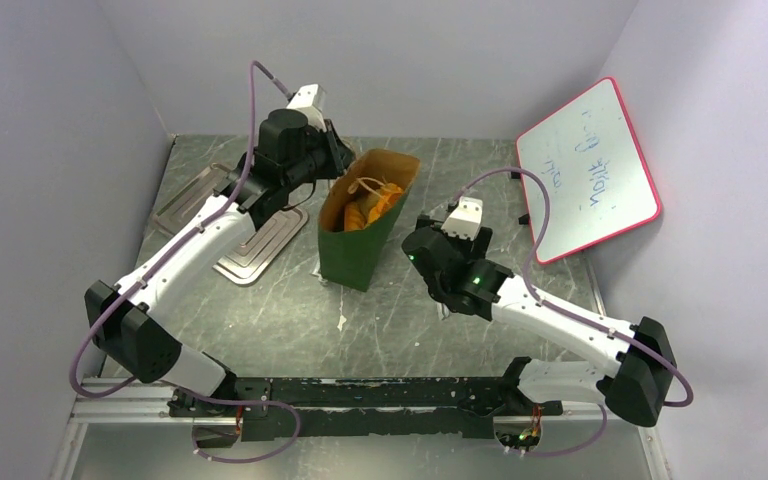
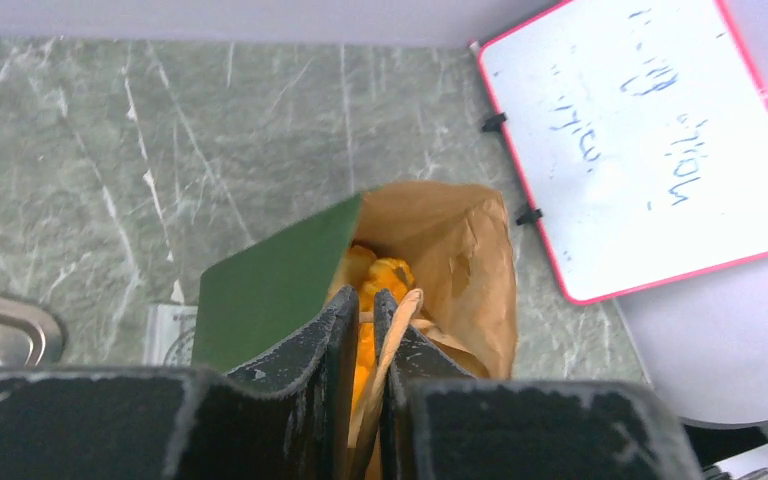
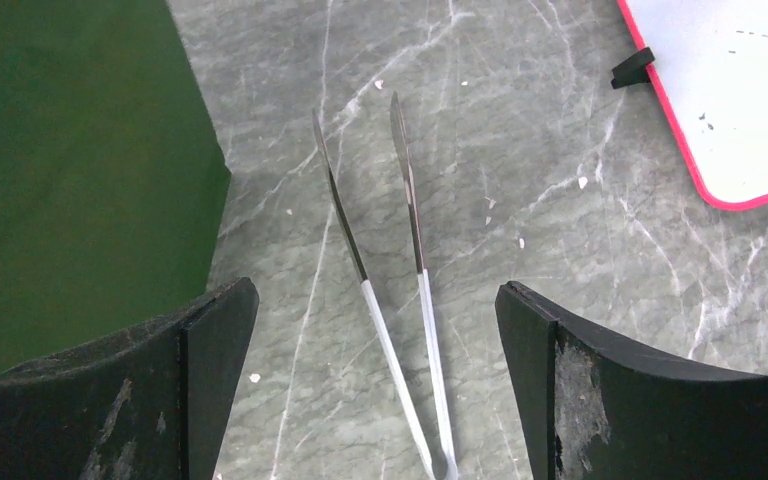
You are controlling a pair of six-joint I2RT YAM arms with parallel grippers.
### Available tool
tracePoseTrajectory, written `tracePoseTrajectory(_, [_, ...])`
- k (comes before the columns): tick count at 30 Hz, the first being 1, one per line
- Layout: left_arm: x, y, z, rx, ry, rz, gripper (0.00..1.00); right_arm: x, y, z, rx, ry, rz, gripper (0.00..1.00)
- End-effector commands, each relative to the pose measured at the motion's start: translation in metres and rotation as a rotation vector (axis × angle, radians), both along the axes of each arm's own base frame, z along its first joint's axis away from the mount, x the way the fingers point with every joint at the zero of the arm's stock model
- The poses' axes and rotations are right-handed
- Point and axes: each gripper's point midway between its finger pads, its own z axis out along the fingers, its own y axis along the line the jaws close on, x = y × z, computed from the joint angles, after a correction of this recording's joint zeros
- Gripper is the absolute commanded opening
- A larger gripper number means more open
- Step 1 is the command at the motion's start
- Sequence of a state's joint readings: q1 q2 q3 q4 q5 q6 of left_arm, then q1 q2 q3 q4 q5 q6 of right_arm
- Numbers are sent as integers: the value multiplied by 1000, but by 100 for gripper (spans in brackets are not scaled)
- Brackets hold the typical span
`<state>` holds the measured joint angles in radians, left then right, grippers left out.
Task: Take the fake bread out of the paper bag
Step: Pick up the paper bag from the center of the board.
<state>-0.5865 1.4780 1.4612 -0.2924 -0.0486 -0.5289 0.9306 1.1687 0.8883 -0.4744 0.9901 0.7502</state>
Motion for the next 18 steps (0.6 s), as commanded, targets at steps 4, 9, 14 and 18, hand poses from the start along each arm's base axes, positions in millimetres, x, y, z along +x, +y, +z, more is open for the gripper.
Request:
tracePoseTrajectory(4, [5,-9,32,-59,-52,-40,7,1,-4,15,2,-42,-40,91])
tracePoseTrajectory(9, [3,-4,31,-46,-66,-33,7,2,-3,18,-2,-48,-39,91])
tracePoseTrajectory(14, [2,4,53,-70,-137,-5,7,3,0,18,-2,-52,-37,91])
tracePoseTrajectory(18, [-2,9,71,-95,-202,6,7,4,2,16,-1,-49,-37,91])
